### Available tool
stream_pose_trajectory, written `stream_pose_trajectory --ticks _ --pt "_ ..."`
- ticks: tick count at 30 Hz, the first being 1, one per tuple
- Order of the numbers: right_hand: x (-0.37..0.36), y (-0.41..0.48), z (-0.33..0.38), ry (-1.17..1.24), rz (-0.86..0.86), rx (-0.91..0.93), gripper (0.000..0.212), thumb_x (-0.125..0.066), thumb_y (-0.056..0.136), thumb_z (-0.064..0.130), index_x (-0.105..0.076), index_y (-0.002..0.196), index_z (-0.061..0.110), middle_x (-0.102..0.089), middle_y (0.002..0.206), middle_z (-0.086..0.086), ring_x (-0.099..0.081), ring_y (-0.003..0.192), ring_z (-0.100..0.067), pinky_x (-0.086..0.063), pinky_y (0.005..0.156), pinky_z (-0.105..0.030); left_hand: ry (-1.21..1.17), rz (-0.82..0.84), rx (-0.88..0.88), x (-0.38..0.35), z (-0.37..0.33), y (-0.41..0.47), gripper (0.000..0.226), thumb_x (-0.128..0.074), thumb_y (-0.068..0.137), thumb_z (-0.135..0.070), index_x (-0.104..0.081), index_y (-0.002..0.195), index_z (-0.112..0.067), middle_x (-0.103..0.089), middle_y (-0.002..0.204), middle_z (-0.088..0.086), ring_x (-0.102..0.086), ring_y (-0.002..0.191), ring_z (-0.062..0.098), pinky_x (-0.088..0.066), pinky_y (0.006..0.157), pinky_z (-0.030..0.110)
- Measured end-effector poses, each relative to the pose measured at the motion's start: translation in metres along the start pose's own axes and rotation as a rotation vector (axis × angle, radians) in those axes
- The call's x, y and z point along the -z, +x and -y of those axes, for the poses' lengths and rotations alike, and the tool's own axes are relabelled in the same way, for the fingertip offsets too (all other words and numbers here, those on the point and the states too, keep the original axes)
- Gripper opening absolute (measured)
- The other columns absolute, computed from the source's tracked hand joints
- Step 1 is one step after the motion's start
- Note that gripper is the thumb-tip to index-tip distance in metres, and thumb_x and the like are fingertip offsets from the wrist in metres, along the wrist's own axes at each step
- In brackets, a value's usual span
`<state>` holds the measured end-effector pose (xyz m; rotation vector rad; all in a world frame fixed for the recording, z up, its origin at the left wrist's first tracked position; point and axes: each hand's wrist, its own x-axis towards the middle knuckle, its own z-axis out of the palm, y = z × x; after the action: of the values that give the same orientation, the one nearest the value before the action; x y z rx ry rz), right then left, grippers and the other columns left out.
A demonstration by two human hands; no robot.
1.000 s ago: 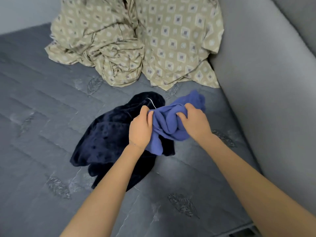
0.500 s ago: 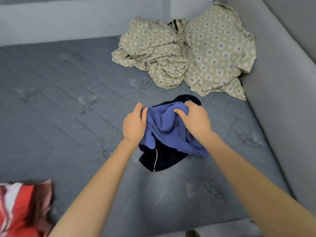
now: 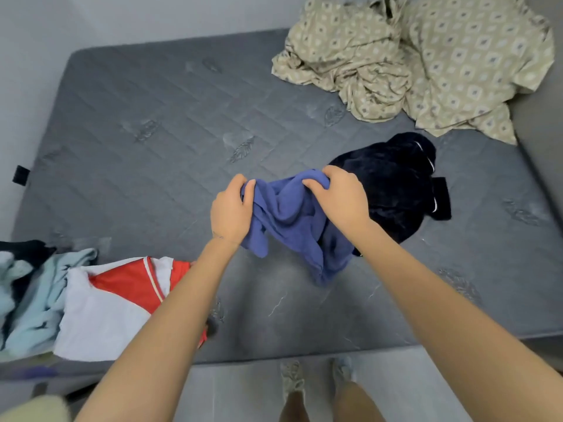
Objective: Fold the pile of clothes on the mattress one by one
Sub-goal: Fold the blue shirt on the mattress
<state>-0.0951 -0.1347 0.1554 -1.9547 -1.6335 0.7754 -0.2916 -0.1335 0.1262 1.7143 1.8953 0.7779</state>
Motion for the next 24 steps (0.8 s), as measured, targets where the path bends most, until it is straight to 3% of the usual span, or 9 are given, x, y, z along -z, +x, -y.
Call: stream_pose_trajectory --ticks 3,6,12,16,19,24 --pt "-0.018 -0.005 0.025 0.042 0.024 0.018 0.044 -0.056 0.094 0.034 -0.031 0.061 0.019 -0.038 0.056 0.004 -0.036 0.053 -0.014 -0.031 0.053 -0.032 0.015 -0.036 0.042 0.023 0.021 -0.004 0.042 -0.044 0.102 -0.03 -0.026 0.065 -0.022 -0.032 0.053 -0.002 -0.032 0.058 0.029 -0.02 0.055 0.035" --pt "-0.027 -0.005 0.038 0.052 0.034 0.018 0.044 -0.057 0.093 0.038 -0.033 0.062 0.017 -0.04 0.057 0.003 -0.04 0.058 -0.018 -0.038 0.058 -0.038 0.033 -0.086 0.105 0.045 0.038 -0.005 0.038 -0.044 0.102 -0.029 -0.031 0.069 -0.015 -0.033 0.054 -0.001 -0.032 0.06 0.03 -0.015 0.057 0.034" --pt "-0.04 0.002 0.057 0.191 0.091 -0.024 0.03 -0.059 0.092 0.033 -0.054 0.084 0.005 -0.058 0.077 -0.007 -0.052 0.071 -0.021 -0.046 0.069 -0.041 0.066 -0.174 0.184 0.071 0.056 -0.001 0.032 -0.041 0.103 -0.028 -0.039 0.076 -0.012 -0.045 0.069 0.008 -0.036 0.067 0.032 -0.023 0.06 0.034" --pt "-0.053 0.012 0.072 0.2 0.089 -0.011 0.017 -0.059 0.09 0.023 -0.053 0.085 0.008 -0.06 0.08 -0.008 -0.053 0.072 -0.023 -0.044 0.063 -0.036 0.054 -0.19 0.194 0.077 0.072 0.006 0.034 -0.04 0.103 -0.028 -0.042 0.074 -0.009 -0.05 0.071 0.014 -0.042 0.069 0.036 -0.026 0.06 0.035" --pt "-0.069 0.018 0.078 0.224 0.07 -0.03 0.016 -0.061 0.088 0.02 -0.047 0.081 0.016 -0.055 0.075 0.002 -0.049 0.067 -0.017 -0.038 0.056 -0.026 0.075 -0.168 0.227 0.079 0.091 0.015 0.038 -0.041 0.103 -0.028 -0.052 0.079 -0.002 -0.059 0.079 0.019 -0.046 0.071 0.035 -0.028 0.062 0.035" --pt "-0.113 0.022 0.069 0.186 0.156 -0.075 0.012 -0.066 0.086 0.017 -0.057 0.088 0.009 -0.063 0.084 -0.003 -0.056 0.077 -0.019 -0.042 0.066 -0.028 0.189 0.046 0.321 0.071 0.144 0.037 0.037 -0.042 0.102 -0.029 -0.066 0.096 -0.002 -0.065 0.101 0.024 -0.055 0.09 0.043 -0.039 0.071 0.04"
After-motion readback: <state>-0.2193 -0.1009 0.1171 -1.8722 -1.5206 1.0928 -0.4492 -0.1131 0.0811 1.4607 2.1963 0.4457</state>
